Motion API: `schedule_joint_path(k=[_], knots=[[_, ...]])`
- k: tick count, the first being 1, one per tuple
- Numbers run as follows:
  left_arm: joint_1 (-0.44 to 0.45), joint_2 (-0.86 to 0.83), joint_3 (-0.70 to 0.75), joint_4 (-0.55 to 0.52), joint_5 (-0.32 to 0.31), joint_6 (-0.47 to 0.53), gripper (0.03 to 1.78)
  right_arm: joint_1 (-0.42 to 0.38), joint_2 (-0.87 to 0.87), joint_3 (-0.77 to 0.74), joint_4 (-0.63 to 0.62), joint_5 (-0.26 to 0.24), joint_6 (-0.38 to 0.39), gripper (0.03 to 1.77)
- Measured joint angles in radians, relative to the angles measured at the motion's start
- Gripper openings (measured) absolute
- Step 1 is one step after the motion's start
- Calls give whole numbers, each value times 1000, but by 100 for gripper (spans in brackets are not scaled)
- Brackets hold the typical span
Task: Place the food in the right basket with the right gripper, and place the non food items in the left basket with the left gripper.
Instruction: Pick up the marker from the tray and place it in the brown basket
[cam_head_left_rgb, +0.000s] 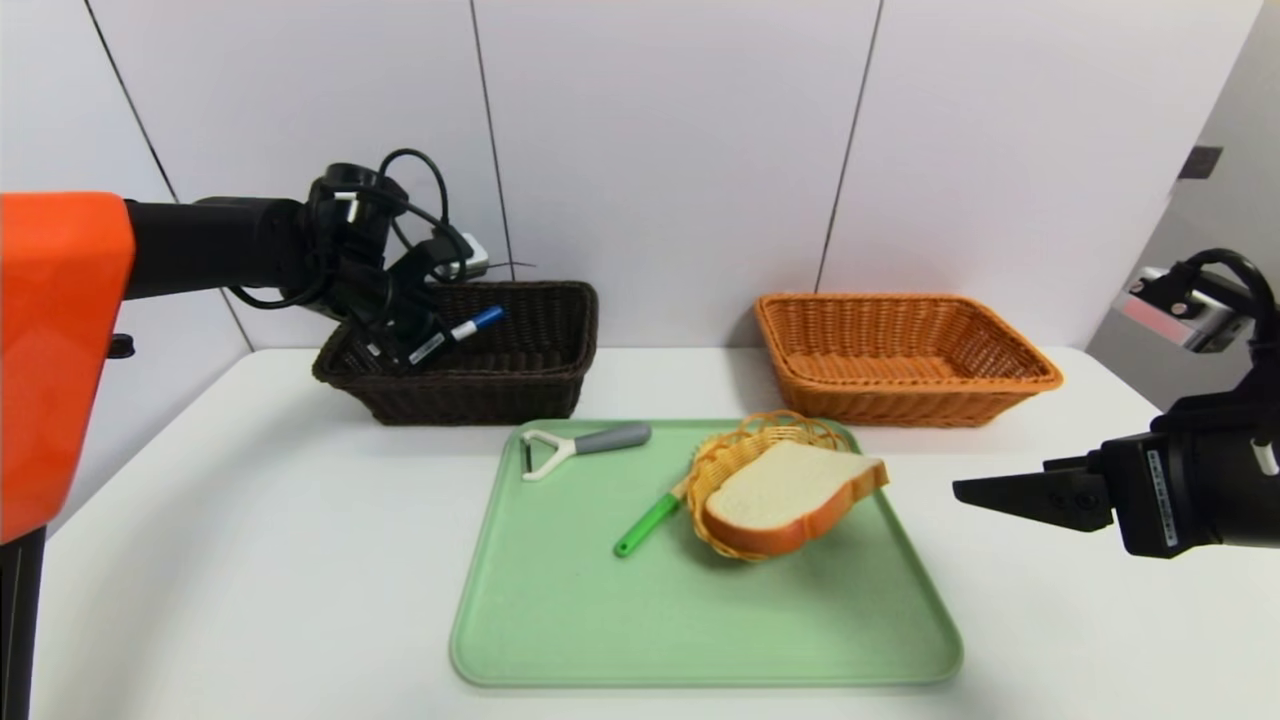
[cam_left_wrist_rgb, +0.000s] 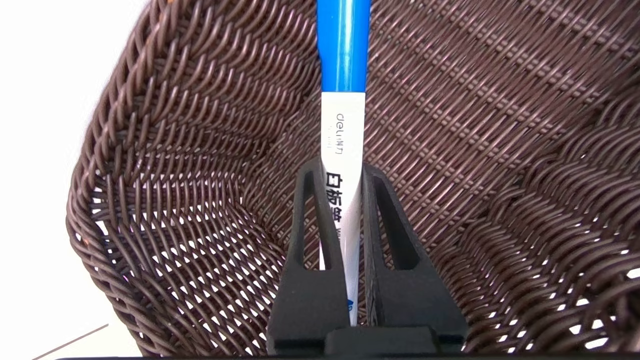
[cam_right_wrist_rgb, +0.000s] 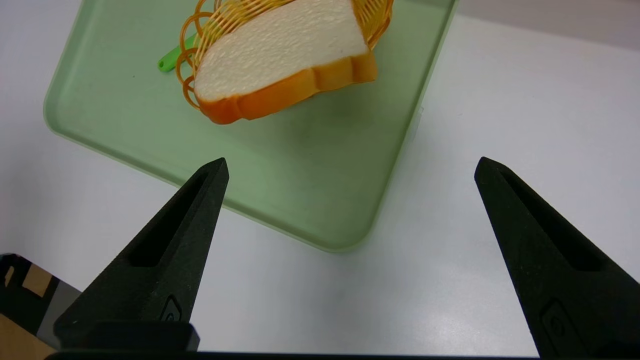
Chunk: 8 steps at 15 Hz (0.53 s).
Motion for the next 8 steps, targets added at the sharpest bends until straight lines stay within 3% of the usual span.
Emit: schedule_joint_path(k=[1, 5, 8], knots=[[0, 0, -1, 1, 0, -2, 15, 0, 0, 0, 0, 0, 0, 170], [2, -3, -2, 1, 0, -32, 76, 1, -1, 0, 0, 0, 0, 170], [2, -14, -22, 0, -2, -71, 106, 3, -2, 0, 0, 1, 0, 170]])
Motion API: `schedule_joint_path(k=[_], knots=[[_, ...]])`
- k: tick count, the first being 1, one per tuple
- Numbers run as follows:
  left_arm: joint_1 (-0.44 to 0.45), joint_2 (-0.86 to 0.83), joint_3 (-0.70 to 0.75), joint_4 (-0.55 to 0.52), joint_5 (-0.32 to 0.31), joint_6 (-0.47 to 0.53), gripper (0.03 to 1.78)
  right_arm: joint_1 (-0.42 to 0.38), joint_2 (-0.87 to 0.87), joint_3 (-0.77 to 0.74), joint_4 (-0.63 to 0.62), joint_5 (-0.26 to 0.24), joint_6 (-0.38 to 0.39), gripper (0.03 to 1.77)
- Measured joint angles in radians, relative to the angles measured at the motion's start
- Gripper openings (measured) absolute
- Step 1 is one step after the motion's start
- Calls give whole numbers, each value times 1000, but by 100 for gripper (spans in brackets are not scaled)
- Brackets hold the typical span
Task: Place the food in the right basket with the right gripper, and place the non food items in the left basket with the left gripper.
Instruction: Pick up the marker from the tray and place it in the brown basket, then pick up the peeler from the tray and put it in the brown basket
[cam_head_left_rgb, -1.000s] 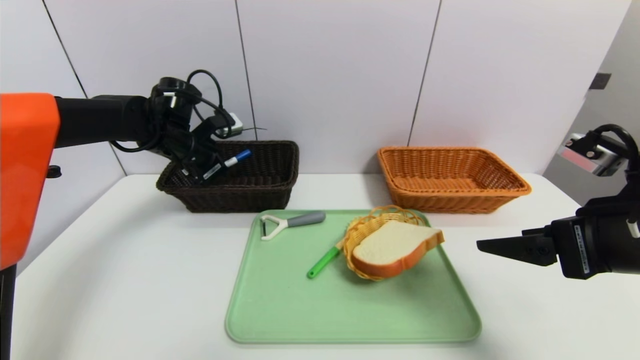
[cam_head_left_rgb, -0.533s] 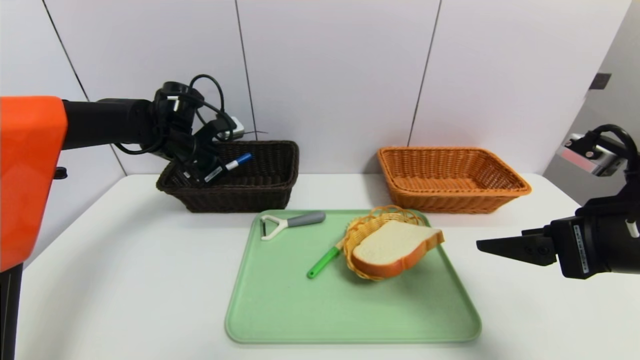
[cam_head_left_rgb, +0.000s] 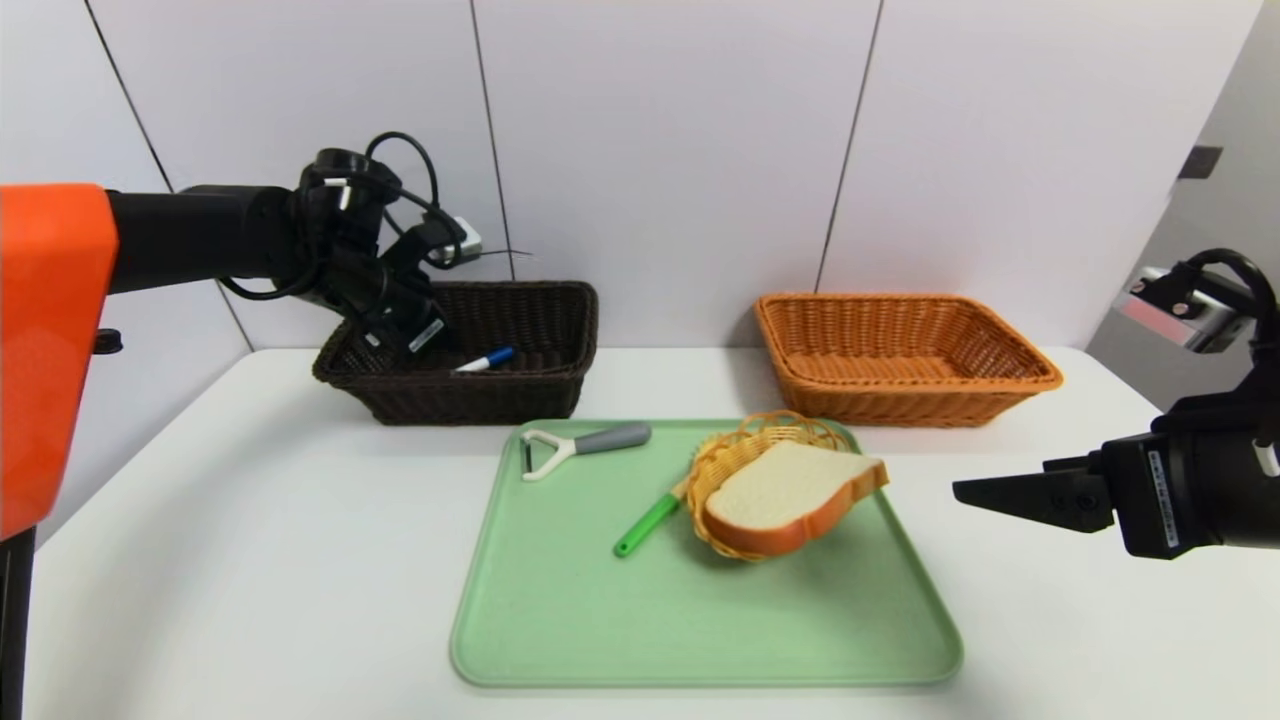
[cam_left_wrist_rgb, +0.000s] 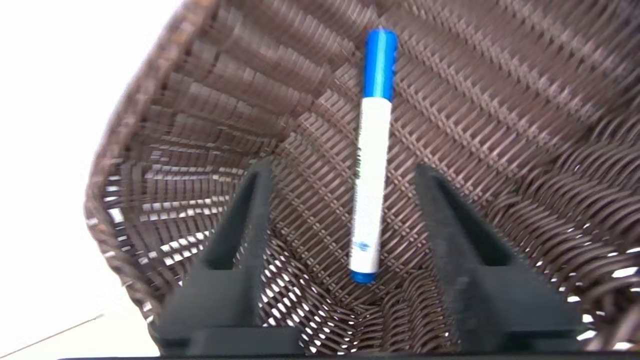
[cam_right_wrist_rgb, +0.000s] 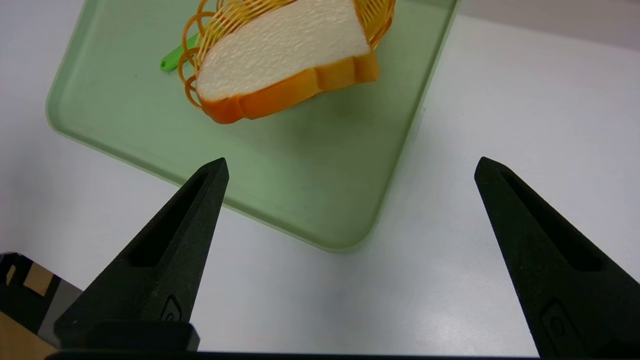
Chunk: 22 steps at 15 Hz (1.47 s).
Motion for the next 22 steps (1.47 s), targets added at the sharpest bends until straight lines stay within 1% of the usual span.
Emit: schedule_joint_path(k=[2, 4, 6, 8, 10, 12, 14, 18, 20, 21, 22], knots=[[0, -15, -20, -1, 0, -49, 121, 0, 0, 0, 0, 0, 0, 170], [-1, -46, -25, 0, 0, -97, 132, 0, 0, 0, 0, 0, 1, 170], [-17, -89, -26, 0, 0, -199, 141, 0, 0, -1, 0, -1, 0, 170], [-60, -136, -22, 10, 0, -311, 147, 0, 0, -1, 0, -1, 0, 170], [-126, -190, -18, 51, 1, -420, 153, 0, -1, -1, 0, 0, 0, 170], [-205, -235, -9, 97, 0, -485, 157, 0, -1, -1, 0, -1, 0, 170], [-290, -270, 24, 124, 0, -504, 160, 0, -1, -1, 1, 0, 0, 170], [-442, -312, 131, 124, -4, -496, 164, 0, -8, 1, 2, 0, 0, 170], [-491, -319, 171, 126, -16, -481, 166, -4, -12, 2, 3, -1, 0, 170], [-503, -320, 191, 126, -30, -465, 166, -6, -15, 2, 4, 0, 0, 170], [-509, -320, 210, 127, -61, -447, 167, -9, -19, 3, 4, 0, 0, 170]])
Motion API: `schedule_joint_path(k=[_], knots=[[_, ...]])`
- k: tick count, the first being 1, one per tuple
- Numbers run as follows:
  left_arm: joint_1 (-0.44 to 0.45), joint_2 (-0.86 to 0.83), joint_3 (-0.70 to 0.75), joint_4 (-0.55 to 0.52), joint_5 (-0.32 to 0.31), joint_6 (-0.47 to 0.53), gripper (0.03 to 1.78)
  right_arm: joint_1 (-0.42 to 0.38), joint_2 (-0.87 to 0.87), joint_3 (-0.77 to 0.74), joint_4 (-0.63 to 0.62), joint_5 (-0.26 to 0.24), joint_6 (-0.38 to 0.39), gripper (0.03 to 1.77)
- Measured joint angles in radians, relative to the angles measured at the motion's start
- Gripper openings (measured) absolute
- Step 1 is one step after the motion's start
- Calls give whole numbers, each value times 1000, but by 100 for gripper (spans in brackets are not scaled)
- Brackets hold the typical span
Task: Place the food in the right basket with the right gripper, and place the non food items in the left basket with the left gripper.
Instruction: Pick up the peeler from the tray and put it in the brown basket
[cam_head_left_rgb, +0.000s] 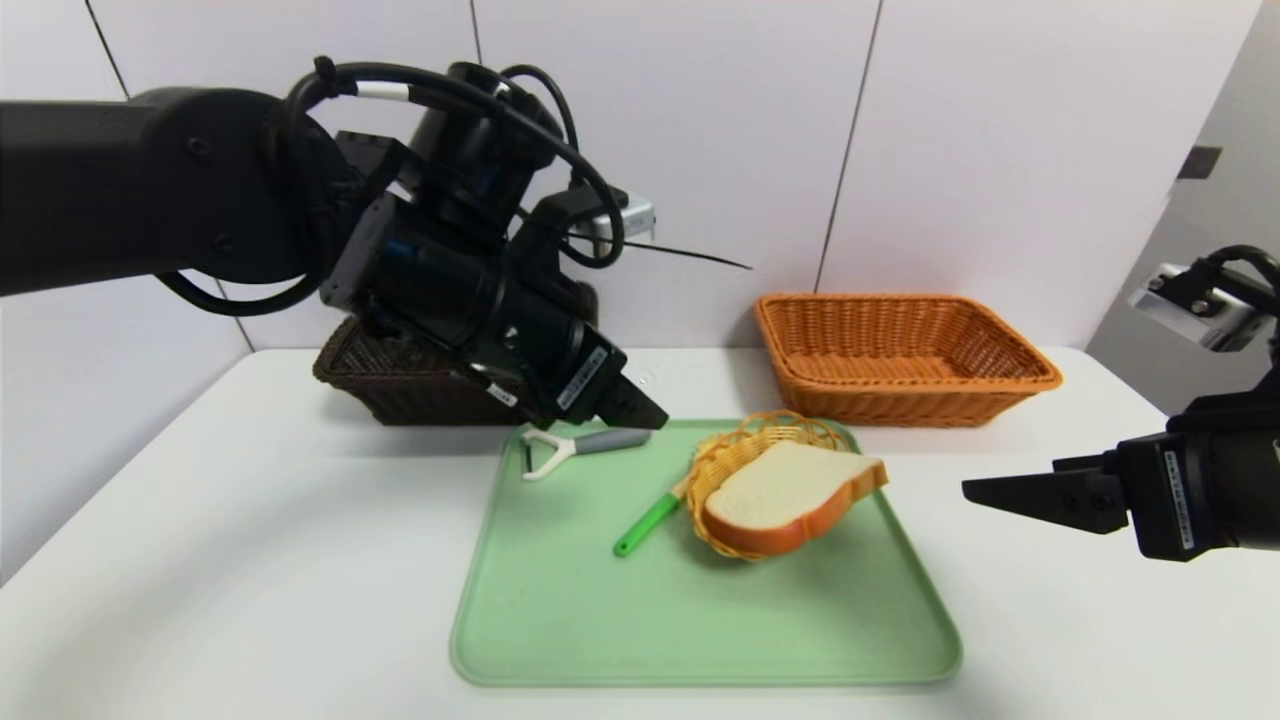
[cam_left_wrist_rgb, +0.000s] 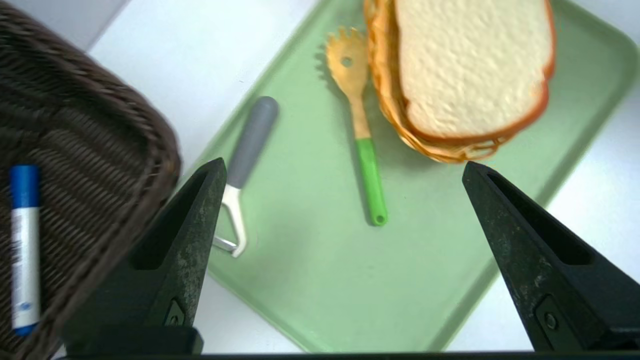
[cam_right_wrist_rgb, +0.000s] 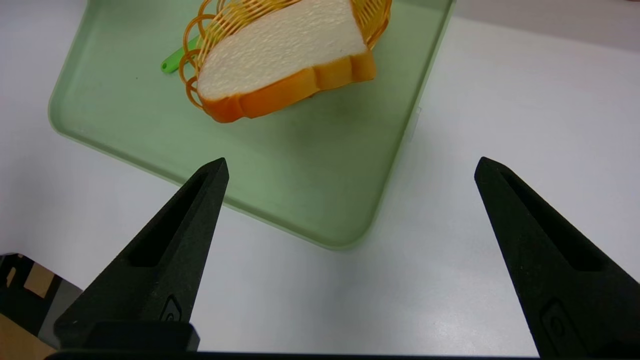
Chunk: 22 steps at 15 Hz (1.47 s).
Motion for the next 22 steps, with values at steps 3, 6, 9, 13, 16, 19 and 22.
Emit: schedule_joint_path(k=[3, 6, 9, 13, 16, 19, 22], knots=[[0, 0, 48, 4, -146, 56, 167, -3, -6, 1, 1, 1, 0, 170], [25, 13, 89, 5, -214, 177, 168, -4, -11, 8, 1, 1, 0, 170], [45, 35, 120, 4, -289, 200, 169, -5, -14, 23, -1, 1, 0, 170], [91, 78, 139, -7, -349, 222, 169, -5, -17, 33, -1, 0, 0, 170], [137, 113, 151, -16, -343, 284, 169, -5, -17, 35, -3, 0, 1, 170], [151, 131, 158, -50, -326, 286, 169, -5, -18, 36, -3, -1, 1, 170], [151, 141, 162, -65, -265, 283, 169, -5, -17, 36, -3, 0, 1, 170]])
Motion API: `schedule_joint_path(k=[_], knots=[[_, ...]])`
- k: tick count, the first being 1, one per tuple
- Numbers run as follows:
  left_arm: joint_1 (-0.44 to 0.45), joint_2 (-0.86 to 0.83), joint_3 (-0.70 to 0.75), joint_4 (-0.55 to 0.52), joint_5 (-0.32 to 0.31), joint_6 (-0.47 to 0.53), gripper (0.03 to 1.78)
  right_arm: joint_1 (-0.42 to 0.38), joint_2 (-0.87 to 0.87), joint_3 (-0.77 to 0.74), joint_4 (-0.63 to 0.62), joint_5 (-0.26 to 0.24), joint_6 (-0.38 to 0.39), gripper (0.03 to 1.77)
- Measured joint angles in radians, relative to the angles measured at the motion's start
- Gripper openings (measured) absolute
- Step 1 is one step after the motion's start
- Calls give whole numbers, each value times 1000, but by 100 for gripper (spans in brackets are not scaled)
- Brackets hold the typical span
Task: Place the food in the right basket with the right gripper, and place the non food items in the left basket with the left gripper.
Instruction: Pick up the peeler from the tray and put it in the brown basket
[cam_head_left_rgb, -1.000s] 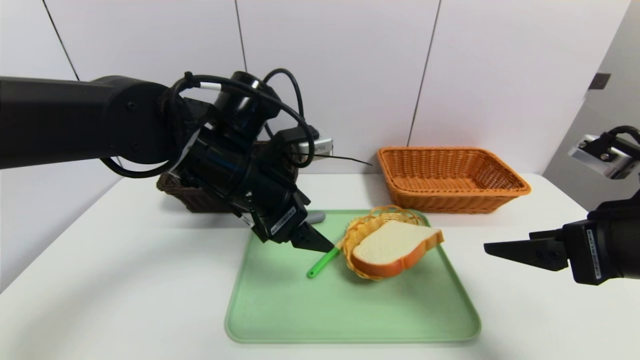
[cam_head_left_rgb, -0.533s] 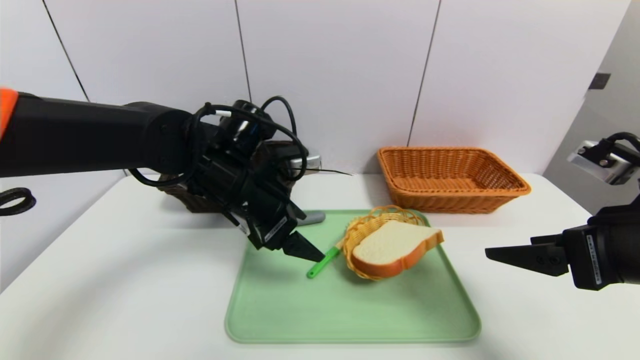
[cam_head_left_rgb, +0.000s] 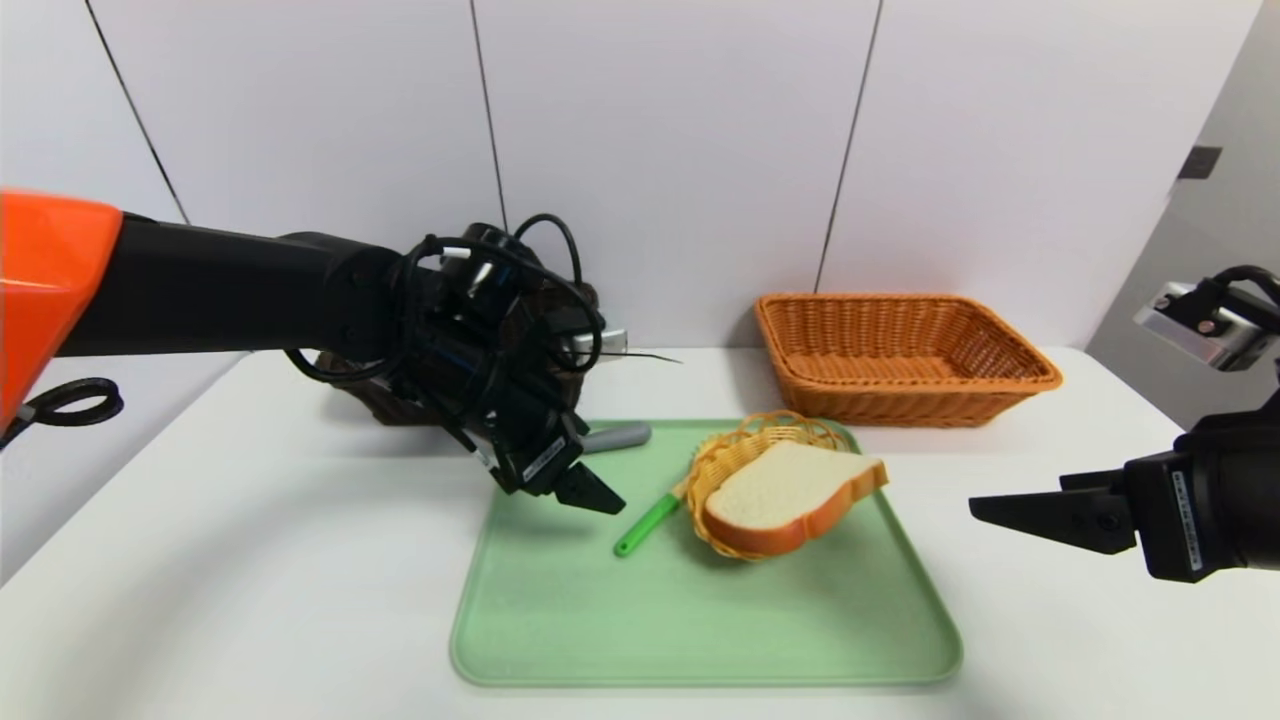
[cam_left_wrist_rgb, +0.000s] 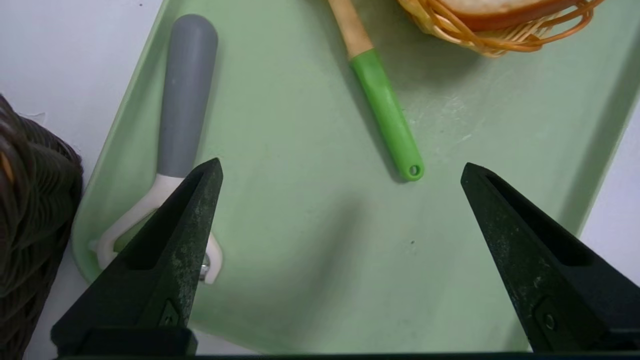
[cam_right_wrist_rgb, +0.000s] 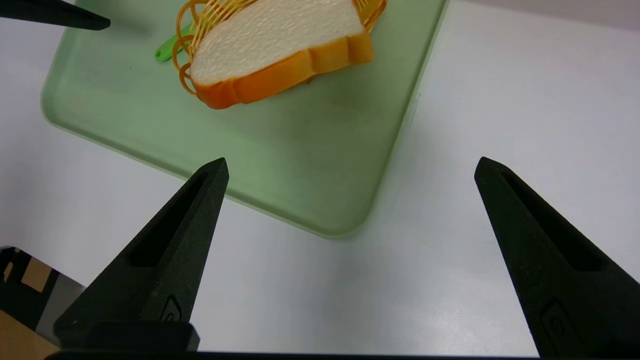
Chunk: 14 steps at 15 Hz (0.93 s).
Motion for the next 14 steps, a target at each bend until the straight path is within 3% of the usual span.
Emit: schedule_joint_path(k=[14], knots=[[2, 64, -3, -101, 10, -99, 169, 1, -12, 8, 1, 0, 0, 170]])
